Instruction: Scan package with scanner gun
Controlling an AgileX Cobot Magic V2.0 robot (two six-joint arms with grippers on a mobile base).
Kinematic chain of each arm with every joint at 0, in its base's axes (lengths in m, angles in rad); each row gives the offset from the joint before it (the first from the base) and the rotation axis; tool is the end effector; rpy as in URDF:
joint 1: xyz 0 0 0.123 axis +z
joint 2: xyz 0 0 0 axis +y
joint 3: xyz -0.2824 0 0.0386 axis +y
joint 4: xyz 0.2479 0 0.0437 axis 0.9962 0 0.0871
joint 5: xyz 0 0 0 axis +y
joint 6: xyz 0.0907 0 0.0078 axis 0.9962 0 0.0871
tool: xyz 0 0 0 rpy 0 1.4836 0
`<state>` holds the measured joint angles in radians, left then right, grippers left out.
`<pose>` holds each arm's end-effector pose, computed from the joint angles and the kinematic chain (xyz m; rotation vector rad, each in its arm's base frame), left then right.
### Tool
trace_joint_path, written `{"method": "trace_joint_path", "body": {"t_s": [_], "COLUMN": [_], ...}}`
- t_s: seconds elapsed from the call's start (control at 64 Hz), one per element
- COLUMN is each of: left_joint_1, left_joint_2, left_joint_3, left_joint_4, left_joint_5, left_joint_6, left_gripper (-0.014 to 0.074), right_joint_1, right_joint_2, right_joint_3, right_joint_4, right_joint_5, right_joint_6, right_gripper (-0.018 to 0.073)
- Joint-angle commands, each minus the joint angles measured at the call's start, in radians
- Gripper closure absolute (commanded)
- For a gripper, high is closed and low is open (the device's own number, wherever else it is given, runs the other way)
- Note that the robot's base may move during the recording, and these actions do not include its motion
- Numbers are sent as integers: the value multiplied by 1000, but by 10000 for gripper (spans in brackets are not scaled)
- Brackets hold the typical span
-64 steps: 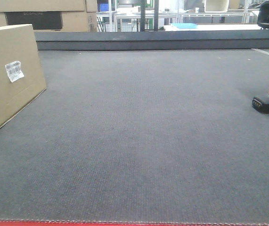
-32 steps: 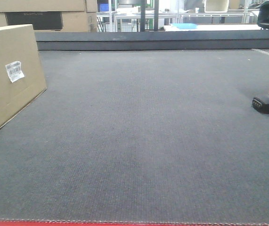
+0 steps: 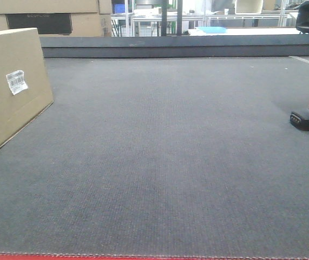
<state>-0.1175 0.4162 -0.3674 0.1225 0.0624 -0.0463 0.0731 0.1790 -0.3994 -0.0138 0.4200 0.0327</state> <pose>0.0975 -0.0108 0.3018 0.1481 1.5875 -0.0263 0.0517 0.0033 0.2978 -0.0404 1.6831 0.0653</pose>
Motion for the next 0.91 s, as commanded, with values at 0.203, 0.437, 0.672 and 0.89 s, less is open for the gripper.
{"method": "trace_joint_path", "body": {"t_s": [0.203,0.437,0.672,0.89], "left_joint_1": [-5,-5,112,192], "left_joint_2": [-7,-12,-146,-331], "left_joint_3": [0,3,40,243], "left_joint_4": [-3,-20,-40,-56], "left_joint_5": [-26,-23,121,30], "left_joint_6": [-9,-9,19,19], "left_gripper": [708,708,708,708], "right_joint_1": [-3,-3,-3,-3], "right_joint_2": [-4,-4,-4,-4], "right_joint_3": [1,1,1,1], "right_joint_4": [-4,-4,-4,-4], "right_joint_5": [-24,-24,-24,-24], "right_joint_6": [-7,-7,-7,-7], "right_gripper": [724,724,724,724]}}
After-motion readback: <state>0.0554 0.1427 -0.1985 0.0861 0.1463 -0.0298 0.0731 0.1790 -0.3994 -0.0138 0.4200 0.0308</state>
